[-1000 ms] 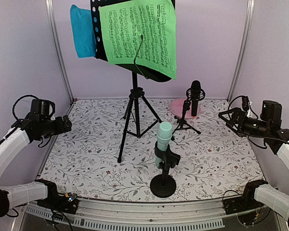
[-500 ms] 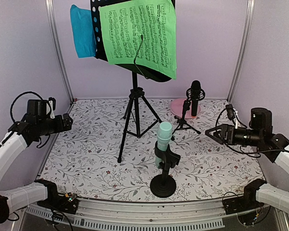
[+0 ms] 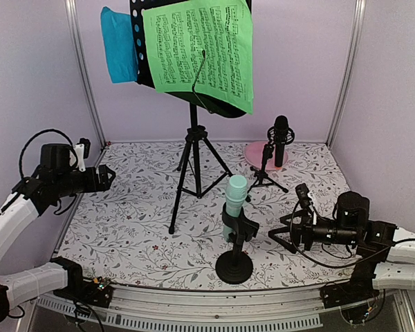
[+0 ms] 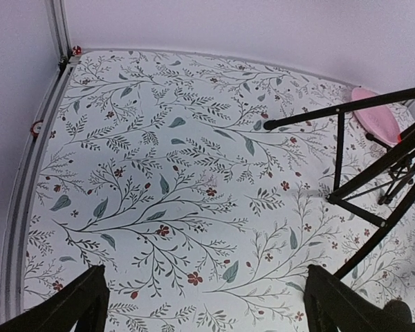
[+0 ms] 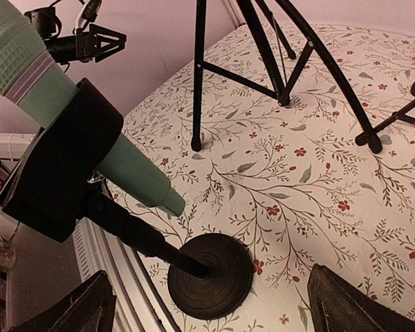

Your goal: Pack up the instrument practice props

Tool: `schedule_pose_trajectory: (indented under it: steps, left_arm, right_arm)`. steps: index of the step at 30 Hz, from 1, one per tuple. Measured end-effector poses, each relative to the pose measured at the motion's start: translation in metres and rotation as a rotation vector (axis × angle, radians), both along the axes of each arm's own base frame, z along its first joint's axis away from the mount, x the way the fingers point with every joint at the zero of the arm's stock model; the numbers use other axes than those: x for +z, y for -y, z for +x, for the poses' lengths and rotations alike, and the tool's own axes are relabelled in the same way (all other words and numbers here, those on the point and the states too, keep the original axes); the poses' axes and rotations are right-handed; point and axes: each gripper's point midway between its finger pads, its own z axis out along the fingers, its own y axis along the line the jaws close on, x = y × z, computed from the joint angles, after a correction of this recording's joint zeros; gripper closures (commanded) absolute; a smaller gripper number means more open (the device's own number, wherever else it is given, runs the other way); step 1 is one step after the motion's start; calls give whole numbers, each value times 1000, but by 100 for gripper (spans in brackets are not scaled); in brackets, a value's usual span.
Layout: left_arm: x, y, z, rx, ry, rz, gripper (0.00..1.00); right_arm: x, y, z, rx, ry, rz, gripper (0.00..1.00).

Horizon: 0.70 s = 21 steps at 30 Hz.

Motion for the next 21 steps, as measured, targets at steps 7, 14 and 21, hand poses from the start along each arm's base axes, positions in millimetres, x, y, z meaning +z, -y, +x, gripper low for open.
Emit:
schedule_pose_trajectory:
  steps: [7, 14, 21]
  left_arm:
    - [1, 3, -1, -14, 5, -5, 1]
    - [3, 6, -2, -24, 13, -5, 1]
    - [3, 8, -3, -38, 14, -4, 1]
  right_arm:
    - [-13, -15, -16, 50, 126, -3, 1]
    - [-20, -31, -29, 107, 212, -9, 1]
    - [-37, -47, -42, 146, 266, -37, 2]
